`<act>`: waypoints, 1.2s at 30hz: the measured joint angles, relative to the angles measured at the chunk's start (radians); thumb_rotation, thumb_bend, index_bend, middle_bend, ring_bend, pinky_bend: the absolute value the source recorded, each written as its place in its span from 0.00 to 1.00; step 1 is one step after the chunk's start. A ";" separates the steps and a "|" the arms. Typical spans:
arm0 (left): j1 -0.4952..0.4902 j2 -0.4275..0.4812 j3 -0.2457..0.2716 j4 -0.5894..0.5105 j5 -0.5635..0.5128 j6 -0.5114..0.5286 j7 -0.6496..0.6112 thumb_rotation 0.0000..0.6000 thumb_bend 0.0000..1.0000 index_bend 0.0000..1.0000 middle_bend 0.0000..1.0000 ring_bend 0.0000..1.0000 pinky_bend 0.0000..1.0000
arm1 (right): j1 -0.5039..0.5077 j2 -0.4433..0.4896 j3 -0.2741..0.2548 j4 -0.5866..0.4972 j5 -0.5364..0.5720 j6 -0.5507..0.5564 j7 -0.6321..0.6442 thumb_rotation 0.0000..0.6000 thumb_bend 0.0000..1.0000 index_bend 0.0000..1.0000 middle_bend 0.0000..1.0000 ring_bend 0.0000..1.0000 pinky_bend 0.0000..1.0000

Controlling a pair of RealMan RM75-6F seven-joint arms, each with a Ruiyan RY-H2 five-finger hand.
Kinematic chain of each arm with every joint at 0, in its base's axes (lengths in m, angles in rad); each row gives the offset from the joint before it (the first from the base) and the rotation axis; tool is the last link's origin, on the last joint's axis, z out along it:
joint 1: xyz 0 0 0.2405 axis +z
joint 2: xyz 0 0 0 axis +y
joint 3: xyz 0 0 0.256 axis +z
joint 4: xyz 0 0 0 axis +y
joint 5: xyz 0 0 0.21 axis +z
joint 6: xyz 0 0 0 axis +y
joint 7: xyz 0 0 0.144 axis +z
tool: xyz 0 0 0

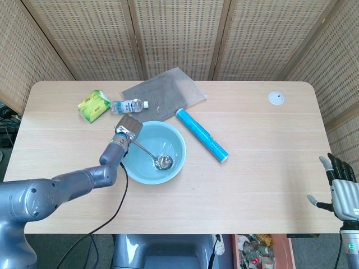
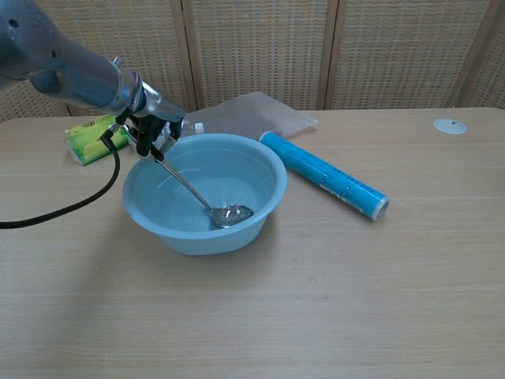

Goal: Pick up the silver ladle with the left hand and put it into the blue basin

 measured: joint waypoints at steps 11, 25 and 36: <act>-0.030 -0.002 0.002 0.015 -0.029 -0.014 0.001 1.00 0.52 0.93 0.94 0.91 0.97 | 0.006 0.002 0.006 0.008 0.019 -0.021 0.012 1.00 0.00 0.00 0.00 0.00 0.00; -0.064 0.173 -0.031 -0.203 0.000 0.026 -0.072 1.00 0.52 0.94 0.94 0.91 0.97 | 0.008 -0.004 0.001 0.004 0.019 -0.025 -0.008 1.00 0.00 0.00 0.00 0.00 0.00; -0.132 0.340 -0.019 -0.375 -0.013 0.054 -0.093 1.00 0.52 0.93 0.94 0.91 0.97 | 0.014 -0.020 -0.001 0.007 0.029 -0.032 -0.045 1.00 0.00 0.00 0.00 0.00 0.00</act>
